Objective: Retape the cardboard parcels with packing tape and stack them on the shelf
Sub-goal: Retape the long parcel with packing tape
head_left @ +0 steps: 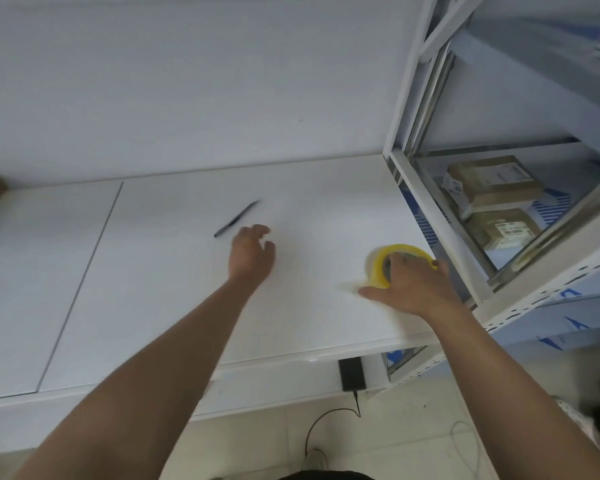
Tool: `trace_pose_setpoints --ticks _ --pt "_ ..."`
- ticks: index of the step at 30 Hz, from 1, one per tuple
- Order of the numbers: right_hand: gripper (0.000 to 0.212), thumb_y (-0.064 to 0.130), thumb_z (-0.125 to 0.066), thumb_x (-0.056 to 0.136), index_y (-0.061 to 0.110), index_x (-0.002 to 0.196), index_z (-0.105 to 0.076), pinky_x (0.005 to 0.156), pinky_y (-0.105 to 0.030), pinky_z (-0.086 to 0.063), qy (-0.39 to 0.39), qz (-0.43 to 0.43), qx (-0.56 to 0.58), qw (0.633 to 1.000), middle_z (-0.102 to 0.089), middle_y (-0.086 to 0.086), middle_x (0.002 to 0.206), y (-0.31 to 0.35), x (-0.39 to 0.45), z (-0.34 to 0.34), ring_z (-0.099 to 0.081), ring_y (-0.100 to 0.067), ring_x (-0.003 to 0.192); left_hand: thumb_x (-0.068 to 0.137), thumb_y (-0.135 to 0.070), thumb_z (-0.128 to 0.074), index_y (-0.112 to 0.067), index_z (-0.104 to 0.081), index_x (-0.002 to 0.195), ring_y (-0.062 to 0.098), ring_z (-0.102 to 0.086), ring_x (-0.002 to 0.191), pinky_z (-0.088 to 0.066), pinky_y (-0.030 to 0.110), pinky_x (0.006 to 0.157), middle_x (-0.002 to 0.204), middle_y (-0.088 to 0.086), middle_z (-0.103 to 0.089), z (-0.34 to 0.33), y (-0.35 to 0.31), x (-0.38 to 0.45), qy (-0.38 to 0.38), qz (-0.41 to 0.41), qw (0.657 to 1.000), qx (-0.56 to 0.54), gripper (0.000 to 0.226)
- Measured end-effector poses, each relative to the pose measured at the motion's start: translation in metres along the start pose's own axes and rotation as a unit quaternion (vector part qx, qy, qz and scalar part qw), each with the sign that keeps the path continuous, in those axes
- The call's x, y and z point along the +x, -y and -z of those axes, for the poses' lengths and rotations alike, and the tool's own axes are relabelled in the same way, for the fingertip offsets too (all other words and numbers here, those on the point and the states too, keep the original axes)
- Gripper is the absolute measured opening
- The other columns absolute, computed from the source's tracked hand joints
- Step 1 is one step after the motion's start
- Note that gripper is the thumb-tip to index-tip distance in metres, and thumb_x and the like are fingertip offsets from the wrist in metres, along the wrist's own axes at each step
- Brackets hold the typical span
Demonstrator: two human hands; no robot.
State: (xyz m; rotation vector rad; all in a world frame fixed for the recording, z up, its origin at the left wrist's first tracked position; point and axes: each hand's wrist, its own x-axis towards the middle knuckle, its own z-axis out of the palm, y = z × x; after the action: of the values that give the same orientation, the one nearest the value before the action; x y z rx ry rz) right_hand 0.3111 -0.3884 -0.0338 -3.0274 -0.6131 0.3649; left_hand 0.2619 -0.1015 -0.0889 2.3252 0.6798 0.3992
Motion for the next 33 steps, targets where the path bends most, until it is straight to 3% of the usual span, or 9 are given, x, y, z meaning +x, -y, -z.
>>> trace_pose_setpoints --ticks 5,9,15,18,21,23,26,30,33 --pt "0.077 0.077 -0.043 0.083 0.019 0.132 -0.038 0.100 -0.045 -0.028 -0.095 -0.008 0.046 0.994 -0.057 -0.003 0.122 0.017 0.004 0.004 -0.049 -0.027 0.117 0.096 -0.026 -0.053 -0.015 -0.044 0.144 0.034 -0.034 0.136 -0.033 0.045 0.110 0.148 0.012 -0.039 0.030 0.042 0.031 0.006 0.084 0.987 0.137 0.051" --pt "0.064 0.065 -0.043 0.092 0.020 0.137 -0.035 0.099 -0.044 -0.028 -0.109 0.021 0.041 0.993 -0.056 -0.004 0.127 0.036 0.007 0.006 -0.049 -0.028 0.119 0.099 -0.029 -0.049 -0.012 -0.049 0.140 0.036 -0.038 0.132 -0.036 0.045 0.107 0.143 0.014 -0.045 0.033 0.055 0.044 0.013 0.092 0.981 0.173 0.045" --pt "0.050 0.054 -0.040 0.098 0.019 0.133 -0.045 0.096 -0.042 -0.030 -0.116 0.068 0.035 0.990 -0.060 -0.003 0.122 0.066 0.014 0.005 -0.052 -0.027 0.116 0.098 -0.011 -0.042 -0.005 -0.063 0.117 0.036 -0.051 0.115 -0.045 0.042 0.093 0.121 0.018 -0.057 0.035 0.049 0.051 -0.012 0.139 0.984 0.108 0.029" --pt "0.038 0.045 -0.048 0.099 0.016 0.121 -0.057 0.095 -0.038 -0.035 -0.093 0.090 0.155 0.979 -0.062 0.001 0.108 0.087 0.021 -0.001 -0.056 -0.025 0.108 0.099 -0.017 -0.052 -0.008 -0.067 0.109 0.030 -0.062 0.096 -0.052 0.036 0.082 0.107 0.015 -0.068 0.035 0.033 0.035 -0.018 0.191 0.979 -0.066 0.021" --pt "0.027 0.042 -0.052 0.099 0.017 0.104 -0.063 0.084 -0.032 -0.044 -0.021 0.083 0.372 0.924 -0.064 0.005 0.095 0.113 0.026 -0.004 -0.060 -0.019 0.094 0.097 -0.011 -0.061 -0.009 -0.069 0.093 0.019 -0.058 0.070 -0.052 0.034 0.075 0.076 0.007 -0.065 0.033 -0.001 -0.007 0.015 0.219 0.919 -0.326 0.010" --pt "0.030 0.046 -0.048 0.101 0.021 0.103 -0.063 0.084 -0.031 -0.048 0.003 0.070 0.481 0.874 -0.067 0.006 0.096 0.131 0.026 -0.004 -0.063 -0.015 0.091 0.097 -0.007 -0.061 -0.007 -0.069 0.091 0.018 -0.059 0.073 -0.054 0.034 0.084 0.076 0.005 -0.065 0.033 -0.018 -0.039 0.052 0.200 0.889 -0.408 0.010" --pt "0.024 0.046 -0.047 0.102 0.027 0.108 -0.061 0.083 -0.033 -0.055 -0.031 0.050 0.586 0.808 -0.069 0.007 0.098 0.154 0.021 -0.008 -0.068 -0.011 0.089 0.097 -0.006 -0.059 -0.004 -0.068 0.099 0.016 -0.063 0.077 -0.055 0.028 0.084 0.081 0.005 -0.070 0.034 -0.029 -0.076 0.082 0.177 0.862 -0.468 0.010" --pt "0.024 0.039 -0.053 0.100 0.021 0.090 -0.065 0.076 -0.032 -0.056 -0.056 0.034 0.622 0.781 -0.073 0.010 0.087 0.171 0.005 -0.020 -0.070 -0.005 0.081 0.096 -0.011 -0.064 -0.004 -0.070 0.102 0.022 -0.070 0.086 -0.057 0.032 0.087 0.095 0.012 -0.073 0.045 -0.027 -0.107 0.086 0.166 0.870 -0.457 0.012" --pt "0.025 0.034 -0.053 0.102 0.017 0.089 -0.065 0.073 -0.034 -0.059 -0.045 0.054 0.631 0.773 -0.074 0.006 0.083 0.173 -0.009 -0.026 -0.072 -0.011 0.075 0.095 -0.020 -0.064 -0.015 -0.073 0.097 0.015 -0.069 0.090 -0.055 0.026 0.084 0.094 0.000 -0.075 0.058 -0.021 -0.116 0.086 0.143 0.921 -0.352 0.011"
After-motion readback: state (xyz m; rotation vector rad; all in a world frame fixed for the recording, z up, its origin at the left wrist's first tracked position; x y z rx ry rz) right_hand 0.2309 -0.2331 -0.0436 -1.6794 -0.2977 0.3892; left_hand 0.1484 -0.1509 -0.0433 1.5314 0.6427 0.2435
